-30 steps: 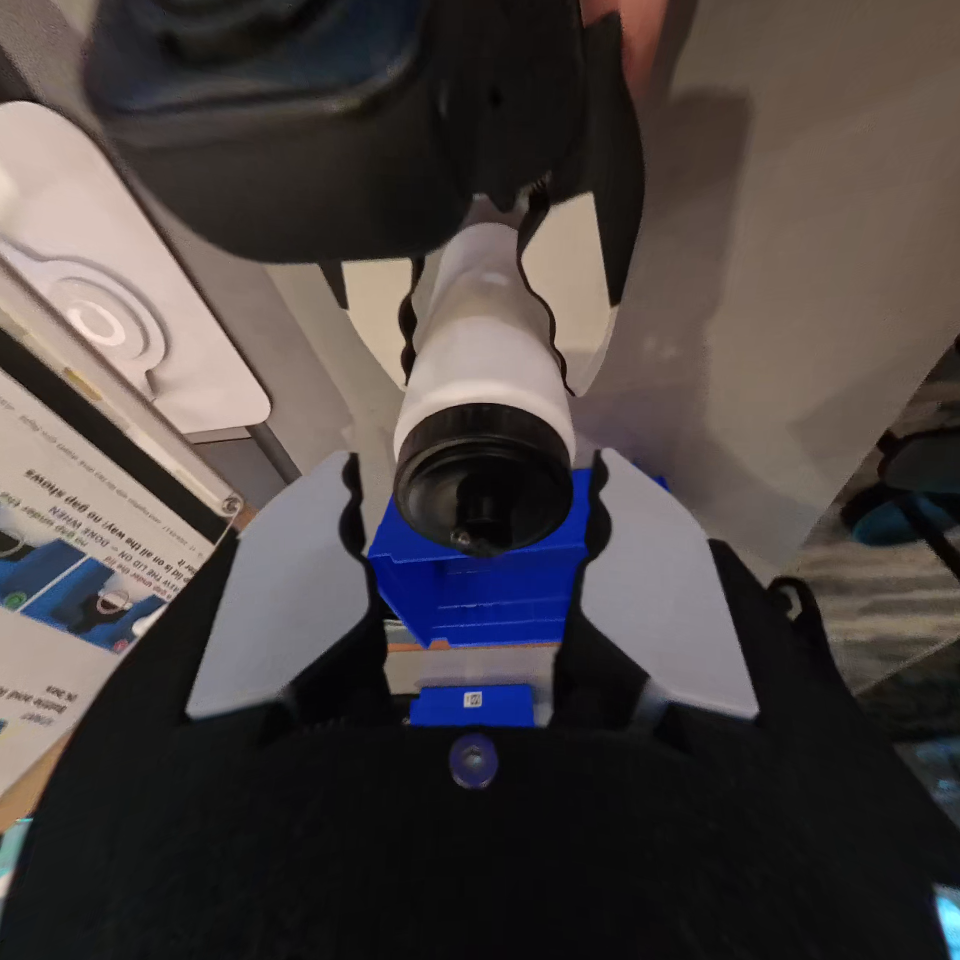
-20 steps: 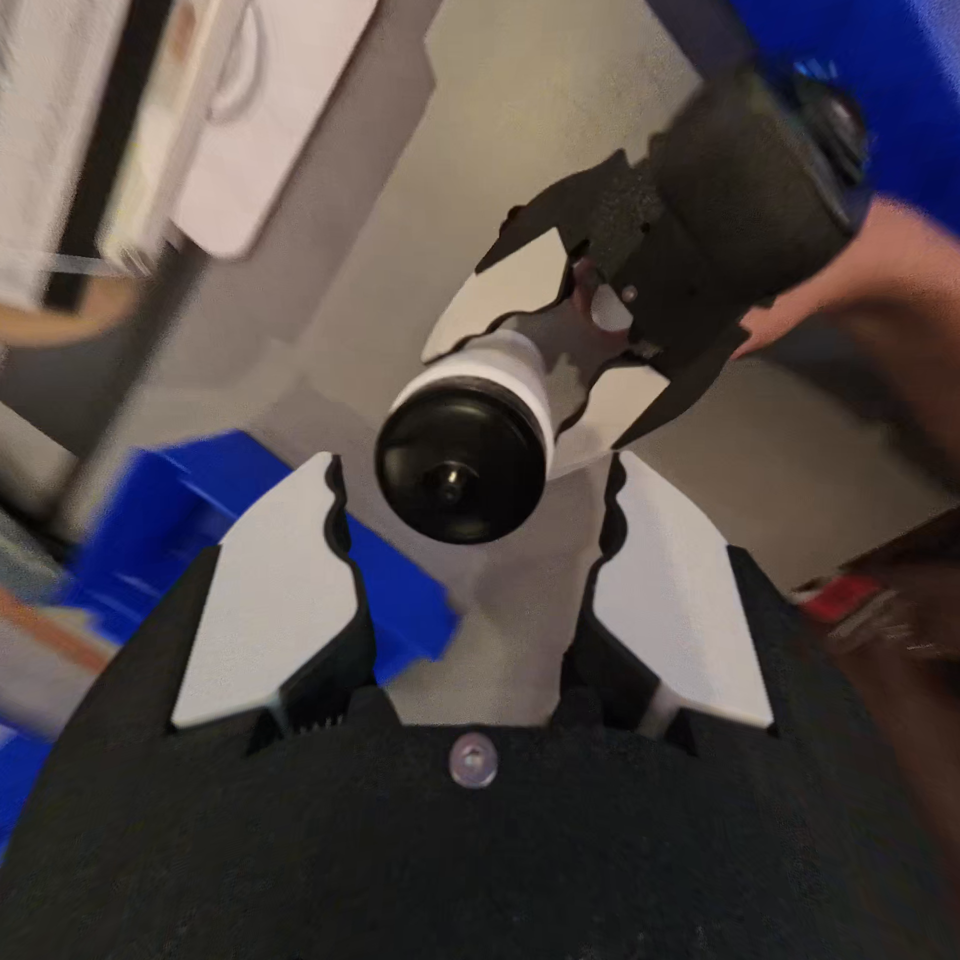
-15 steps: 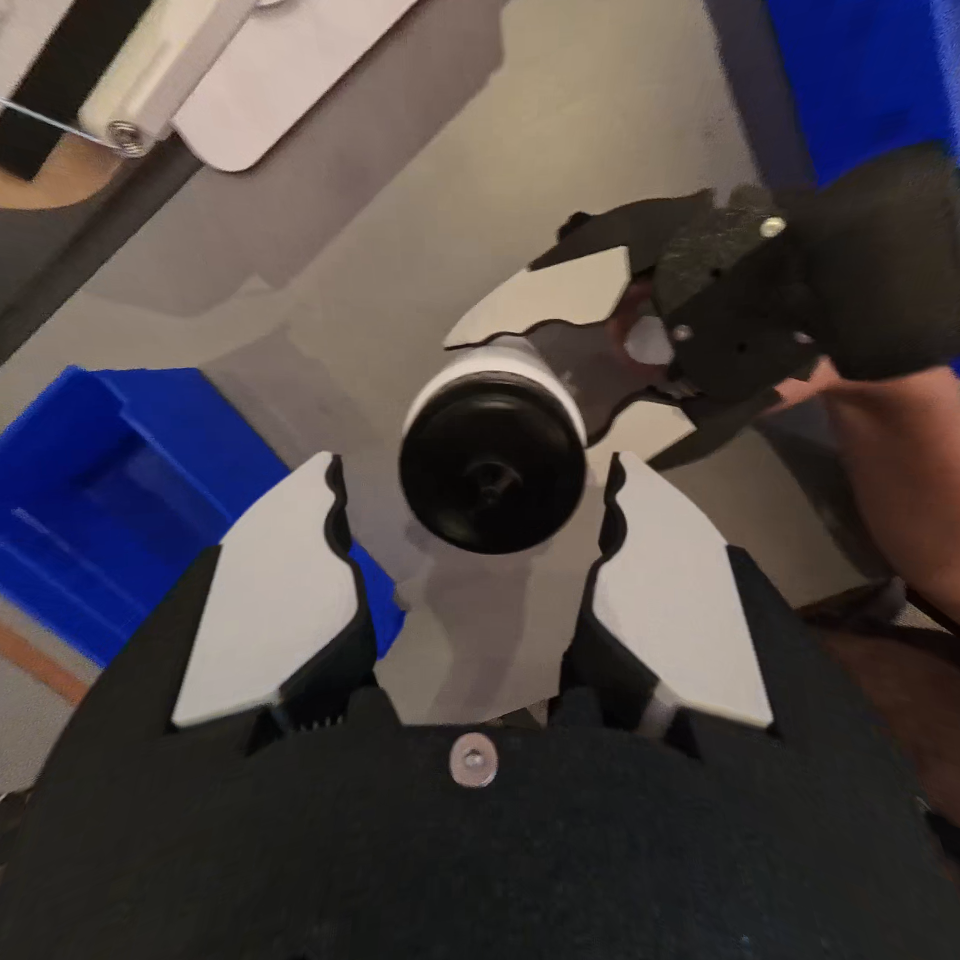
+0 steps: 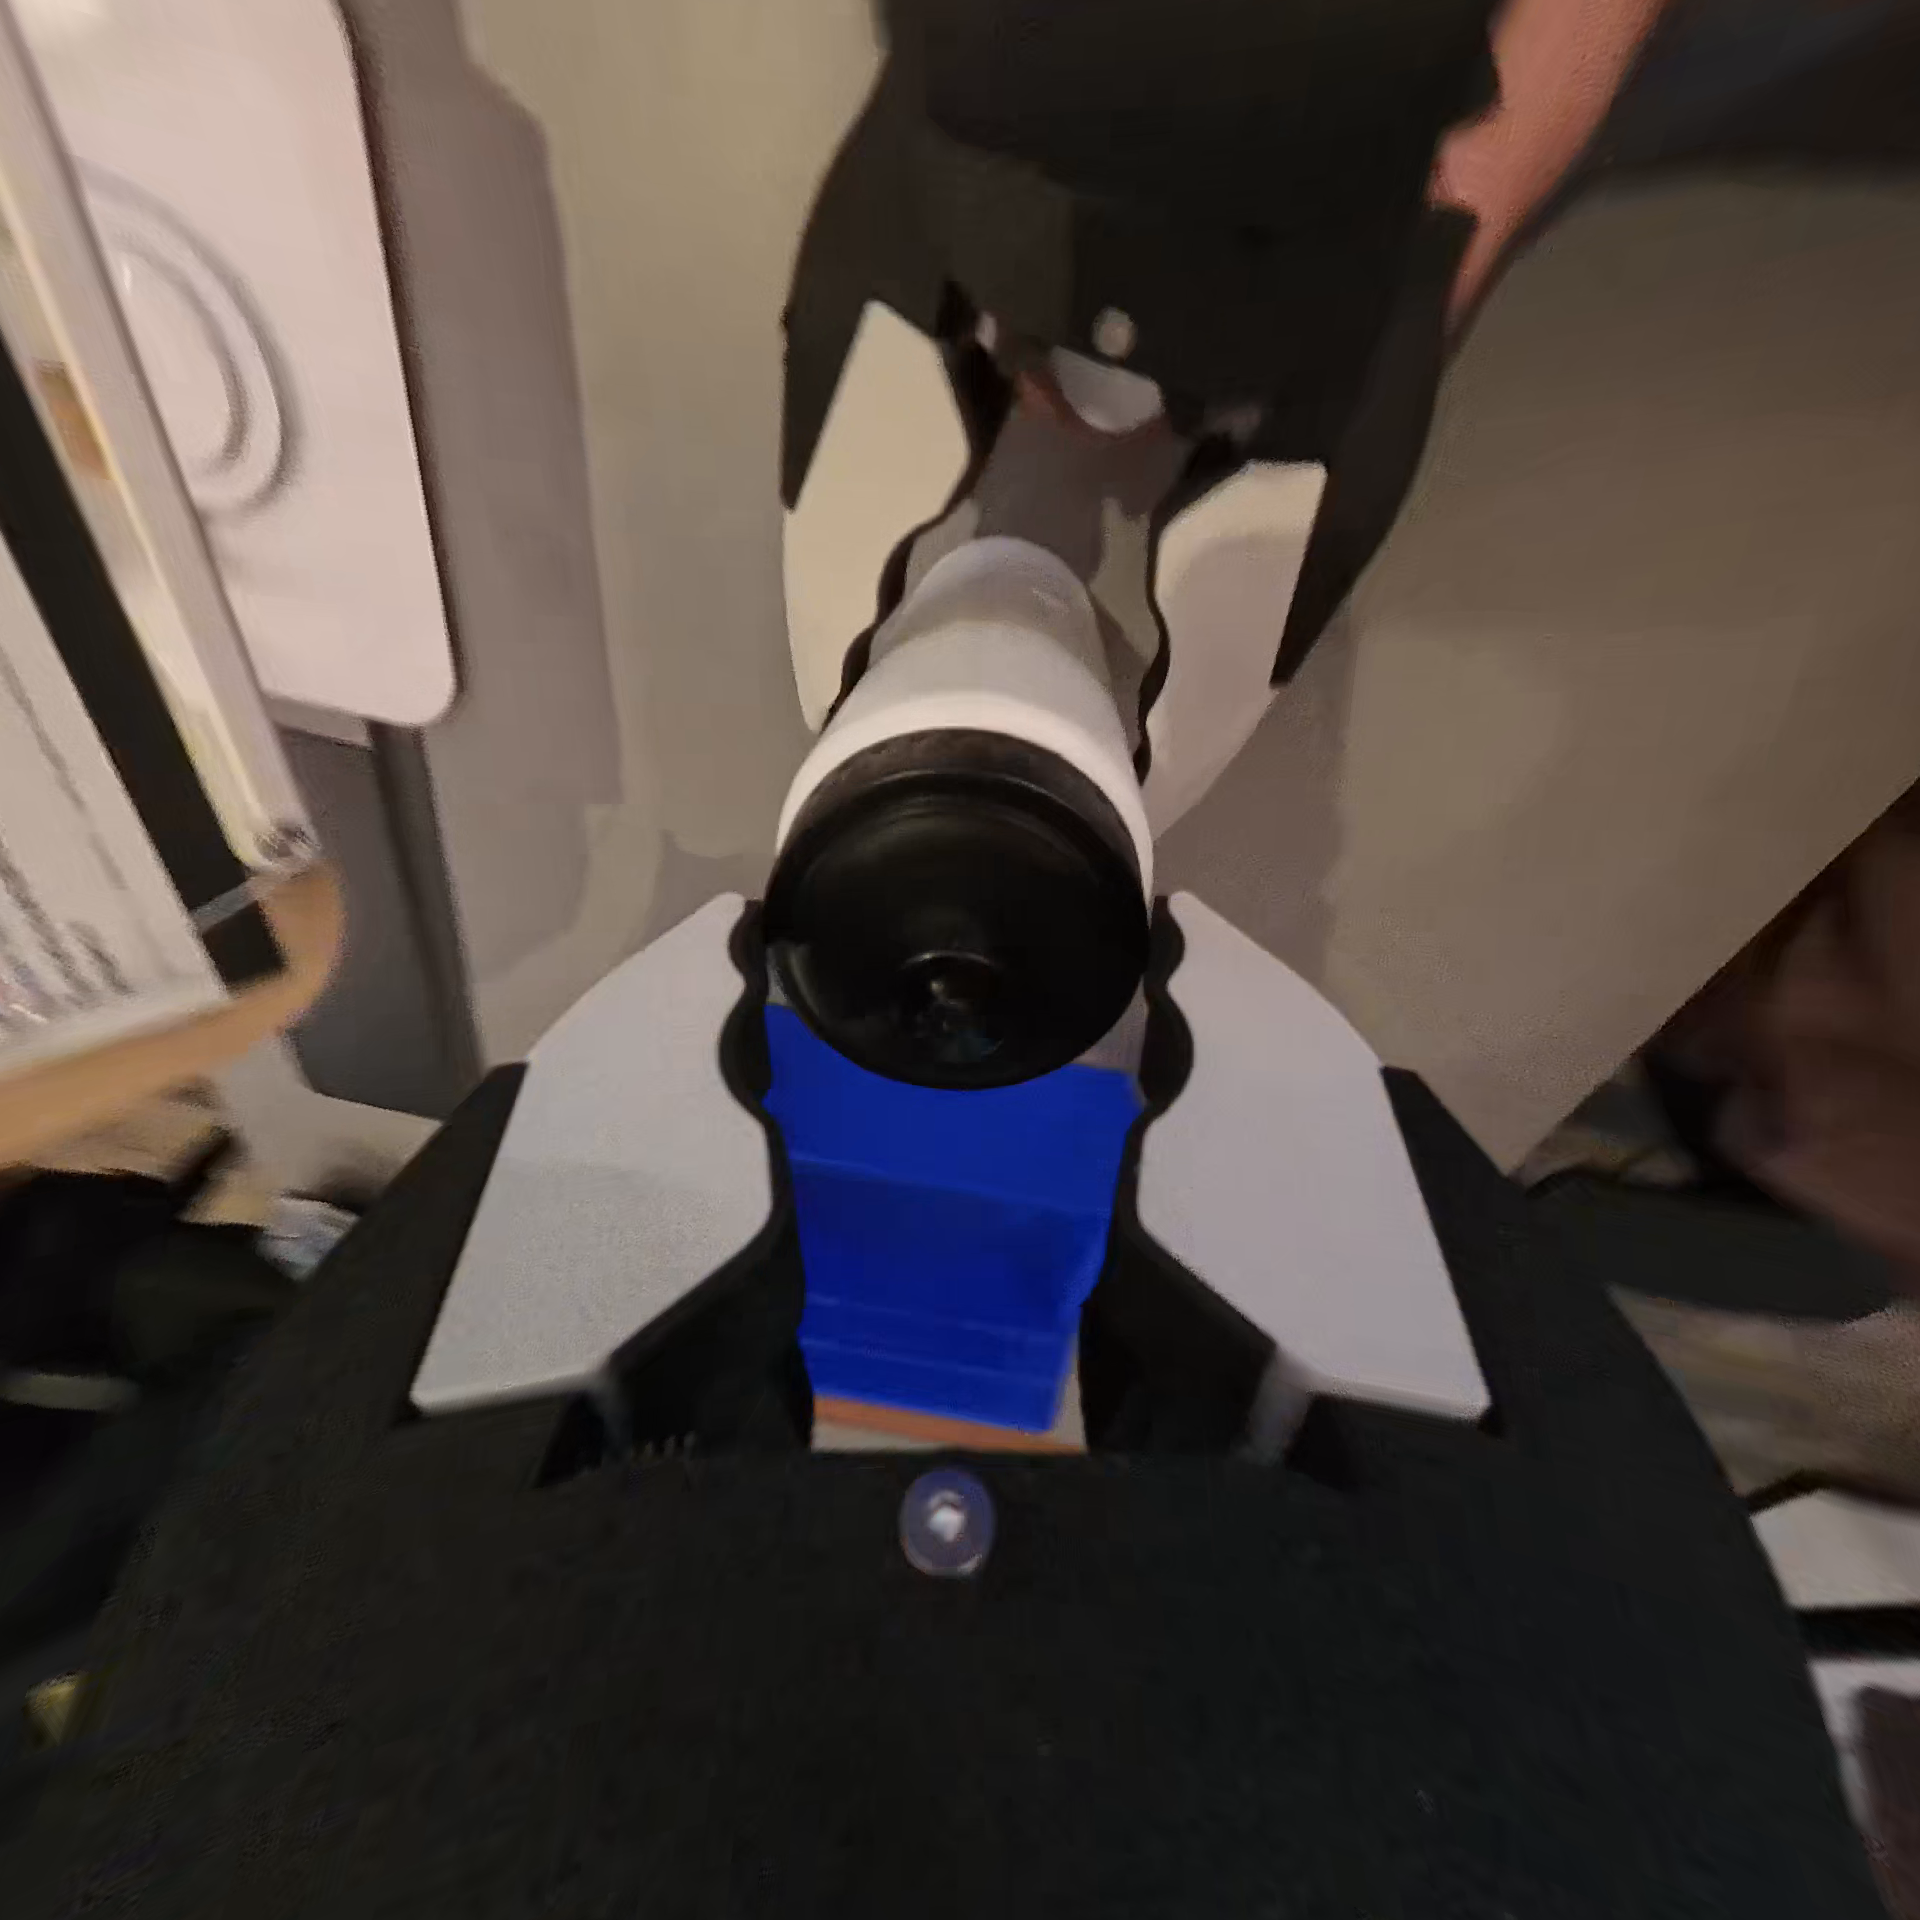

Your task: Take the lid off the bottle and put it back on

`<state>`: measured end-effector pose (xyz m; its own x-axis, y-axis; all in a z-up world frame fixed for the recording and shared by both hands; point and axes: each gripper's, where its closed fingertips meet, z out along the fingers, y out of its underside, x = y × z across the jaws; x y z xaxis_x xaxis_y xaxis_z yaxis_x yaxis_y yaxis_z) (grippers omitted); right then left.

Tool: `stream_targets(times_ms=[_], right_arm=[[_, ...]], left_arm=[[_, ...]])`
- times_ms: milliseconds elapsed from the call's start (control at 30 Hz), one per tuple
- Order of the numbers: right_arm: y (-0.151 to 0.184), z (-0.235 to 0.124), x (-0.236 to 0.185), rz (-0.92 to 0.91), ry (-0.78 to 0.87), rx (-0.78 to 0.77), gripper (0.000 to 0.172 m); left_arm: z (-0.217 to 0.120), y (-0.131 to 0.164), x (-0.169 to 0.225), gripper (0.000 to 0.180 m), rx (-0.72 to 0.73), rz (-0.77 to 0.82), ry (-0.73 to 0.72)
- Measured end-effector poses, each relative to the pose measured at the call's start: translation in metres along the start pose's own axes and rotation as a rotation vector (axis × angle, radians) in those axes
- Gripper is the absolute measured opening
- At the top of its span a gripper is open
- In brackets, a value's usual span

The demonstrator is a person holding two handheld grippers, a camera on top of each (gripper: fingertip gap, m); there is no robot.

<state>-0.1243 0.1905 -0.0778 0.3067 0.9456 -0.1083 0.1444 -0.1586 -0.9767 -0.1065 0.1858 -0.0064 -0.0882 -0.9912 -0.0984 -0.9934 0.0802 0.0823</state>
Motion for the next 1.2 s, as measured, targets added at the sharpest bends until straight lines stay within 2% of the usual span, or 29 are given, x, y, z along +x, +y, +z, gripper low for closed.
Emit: stream_targets(times_ms=[100, 200, 267, 367, 400, 467, 533, 633, 700, 800, 867, 900, 1033, 1200], right_arm=[[0.0, 0.002, 0.001, 0.003, 0.004, -0.001, 0.082], [-0.001, 0.002, 0.0, 0.002, -0.002, 0.017, 0.082], [-0.001, 0.002, 0.001, 0.003, -0.004, 0.022, 0.082], [0.0, 0.002, 0.001, 0.001, -0.002, 0.013, 0.082], [0.0, 0.002, 0.001, 0.002, -0.001, 0.011, 0.082], [0.0, 0.002, 0.001, 0.002, -0.001, 0.011, 0.082], [0.0, 0.002, 0.001, 0.003, 0.001, 0.008, 0.082], [-0.001, 0.003, 0.001, 0.005, 0.005, 0.005, 0.082], [0.0, 0.003, 0.001, 0.005, 0.007, 0.002, 0.082], [0.0, 0.001, 0.001, 0.001, 0.008, -0.007, 0.082], [0.0, 0.001, 0.0, 0.0, 0.009, -0.01, 0.082], [0.0, 0.001, 0.0, -0.001, 0.008, -0.011, 0.082], [0.0, 0.002, -0.001, -0.002, 0.005, -0.012, 0.082], [0.0, 0.002, -0.001, -0.002, 0.002, -0.004, 0.082]], left_arm=[[0.002, 0.005, -0.002, 0.07, -0.088, 0.255, -0.07], [0.002, 0.006, -0.003, 0.07, -0.162, 0.332, -0.103], [-0.002, 0.006, -0.004, 0.07, -0.168, 0.318, -0.128], [-0.019, 0.001, -0.001, 0.096, -0.088, 0.168, -0.113], [-0.026, -0.006, -0.002, 0.098, -0.021, 0.094, -0.116], [-0.037, -0.018, -0.006, 0.099, 0.114, -0.116, -0.119], [-0.038, -0.018, -0.011, 0.103, 0.163, -0.379, -0.081], [-0.022, -0.007, -0.014, 0.098, 0.14, -0.66, -0.024], [-0.013, -0.003, -0.019, 0.097, 0.124, -0.739, -0.021], [-0.004, -0.002, -0.02, 0.086, 0.101, -0.8, 0.023], [-0.004, -0.008, -0.013, 0.067, 0.112, -0.82, 0.106], [-0.004, -0.009, -0.011, 0.061, 0.107, -0.817, 0.123], [-0.003, -0.009, -0.009, 0.061, 0.074, -0.703, 0.132], [-0.003, -0.01, -0.005, 0.061, 0.038, -0.308, 0.113]])
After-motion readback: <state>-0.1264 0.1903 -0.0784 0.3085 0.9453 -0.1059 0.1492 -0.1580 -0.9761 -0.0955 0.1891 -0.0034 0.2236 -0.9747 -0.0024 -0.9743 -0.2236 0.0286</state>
